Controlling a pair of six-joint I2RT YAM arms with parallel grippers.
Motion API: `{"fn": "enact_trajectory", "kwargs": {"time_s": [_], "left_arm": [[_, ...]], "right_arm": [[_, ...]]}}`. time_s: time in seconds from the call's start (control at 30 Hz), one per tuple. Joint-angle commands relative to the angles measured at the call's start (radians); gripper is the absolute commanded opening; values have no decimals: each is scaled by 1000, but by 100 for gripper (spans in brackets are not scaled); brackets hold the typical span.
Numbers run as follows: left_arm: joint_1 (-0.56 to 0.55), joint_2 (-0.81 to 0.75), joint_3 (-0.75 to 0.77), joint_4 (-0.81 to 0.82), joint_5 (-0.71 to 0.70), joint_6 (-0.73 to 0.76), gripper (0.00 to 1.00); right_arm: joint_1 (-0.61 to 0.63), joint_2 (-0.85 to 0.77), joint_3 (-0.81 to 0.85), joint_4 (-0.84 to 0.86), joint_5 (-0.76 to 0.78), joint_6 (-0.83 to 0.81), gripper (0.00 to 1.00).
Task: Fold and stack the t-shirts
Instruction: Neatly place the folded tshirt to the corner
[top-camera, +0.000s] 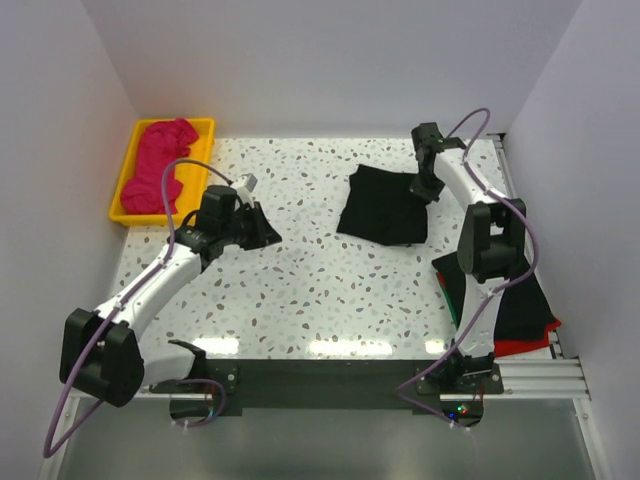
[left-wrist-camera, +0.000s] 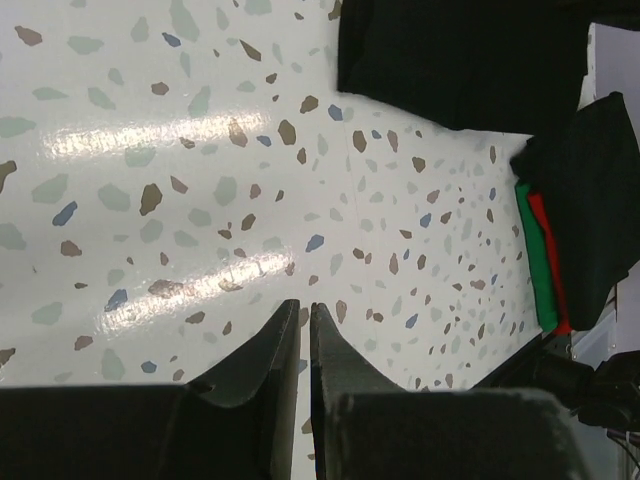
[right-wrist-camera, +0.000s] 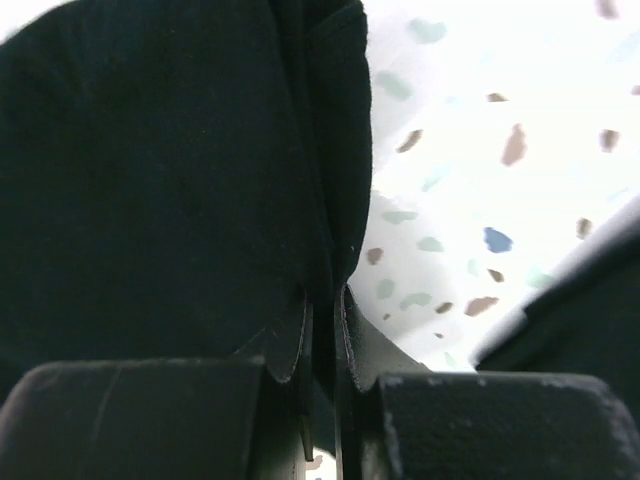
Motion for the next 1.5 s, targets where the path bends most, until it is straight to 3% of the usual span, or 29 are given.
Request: {"fn": "enact_trajectory", "kwargs": {"time_s": [0.0, 0.4, 0.73, 1.17, 1.47], "left_arm": [[10, -7, -9, 30, 46, 24, 14], [10, 25, 23, 41, 69, 17, 14], [10, 37, 38, 43, 81, 11, 14], [10, 35, 38, 44, 93, 10, 14], [10, 36, 37, 40, 96, 19, 14]], "right_arm": [[-2, 2, 97, -209, 151, 112, 0], [-53, -76, 163, -574, 321, 403, 0], [-155, -223, 79, -617, 307, 411, 0], [-251, -522, -165, -560, 274, 347, 0], [-255, -614, -150, -557, 267, 270, 0]]}}
